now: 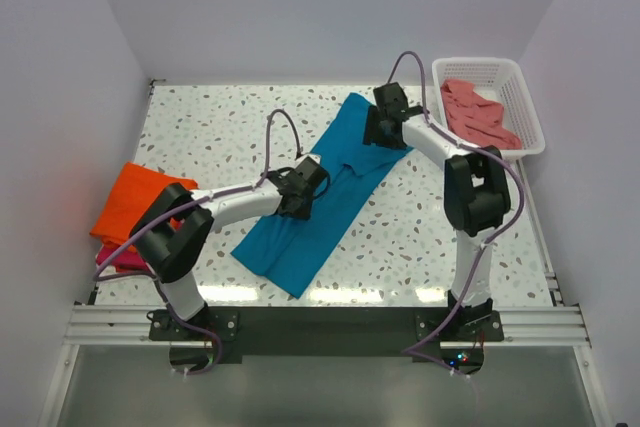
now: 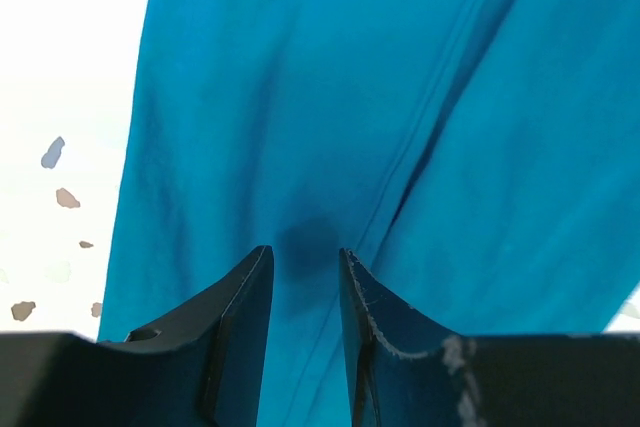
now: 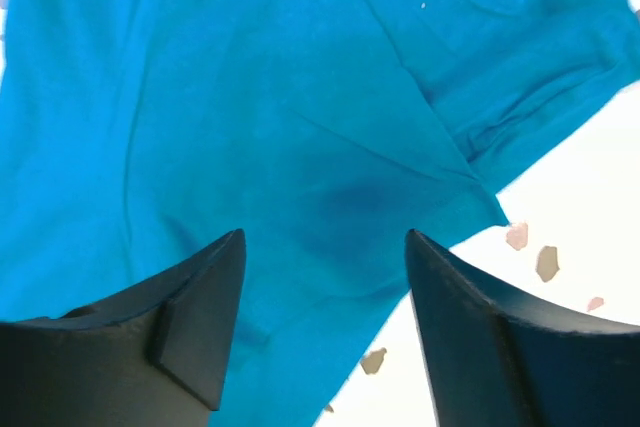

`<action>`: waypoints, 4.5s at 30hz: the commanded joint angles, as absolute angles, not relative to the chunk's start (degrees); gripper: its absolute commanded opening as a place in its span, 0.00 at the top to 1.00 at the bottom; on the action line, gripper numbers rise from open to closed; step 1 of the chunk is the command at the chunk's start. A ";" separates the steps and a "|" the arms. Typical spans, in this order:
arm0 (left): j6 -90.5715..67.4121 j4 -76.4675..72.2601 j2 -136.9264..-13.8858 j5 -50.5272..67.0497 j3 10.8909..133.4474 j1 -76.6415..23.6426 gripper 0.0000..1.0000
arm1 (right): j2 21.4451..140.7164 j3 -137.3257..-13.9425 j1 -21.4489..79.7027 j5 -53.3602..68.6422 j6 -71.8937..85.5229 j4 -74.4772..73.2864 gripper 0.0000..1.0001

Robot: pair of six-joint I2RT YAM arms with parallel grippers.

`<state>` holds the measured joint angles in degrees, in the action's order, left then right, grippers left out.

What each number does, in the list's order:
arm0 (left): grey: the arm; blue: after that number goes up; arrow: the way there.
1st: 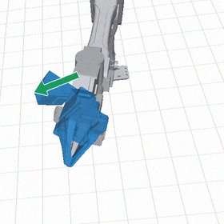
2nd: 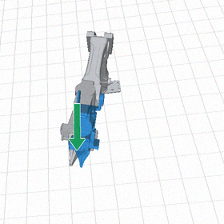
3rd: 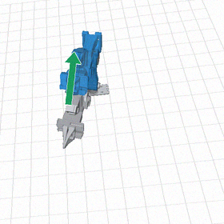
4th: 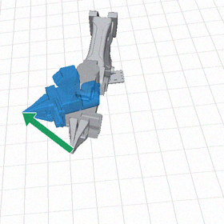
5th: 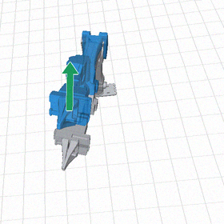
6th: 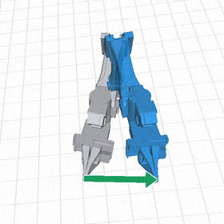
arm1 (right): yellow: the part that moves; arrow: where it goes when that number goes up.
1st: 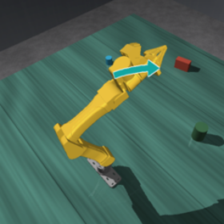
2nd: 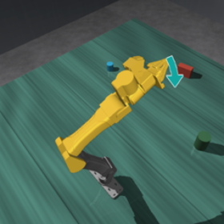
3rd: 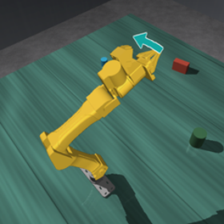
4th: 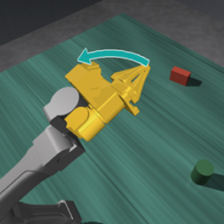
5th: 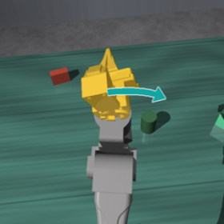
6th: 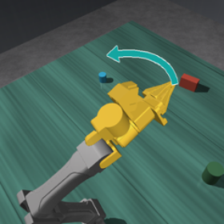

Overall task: Fold and stack the t-shirts
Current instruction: Fold the tshirt

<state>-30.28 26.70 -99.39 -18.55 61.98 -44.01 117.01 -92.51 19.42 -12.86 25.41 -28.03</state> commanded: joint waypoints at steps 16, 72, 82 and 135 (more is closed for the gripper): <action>-34.17 19.25 -99.14 -14.24 52.48 -46.93 0.67 | 134.64 -105.98 18.19 -13.62 23.39 -28.30 0.50; -50.10 6.94 -63.45 -0.26 21.62 -49.66 0.55 | 55.64 -24.44 45.08 -1.06 52.55 -24.88 0.35; -50.45 6.06 -68.02 1.14 20.66 -50.71 0.55 | 56.16 -19.95 46.49 -0.09 58.18 -20.31 0.44; -49.83 11.52 -68.37 -3.95 38.41 -54.49 1.00 | 47.19 -32.87 46.58 -10.97 46.67 -34.20 1.00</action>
<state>-51.20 14.09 -66.87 -0.64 36.05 -54.52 46.39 -30.20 46.50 -5.45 48.07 -36.32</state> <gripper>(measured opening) 0.021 0.034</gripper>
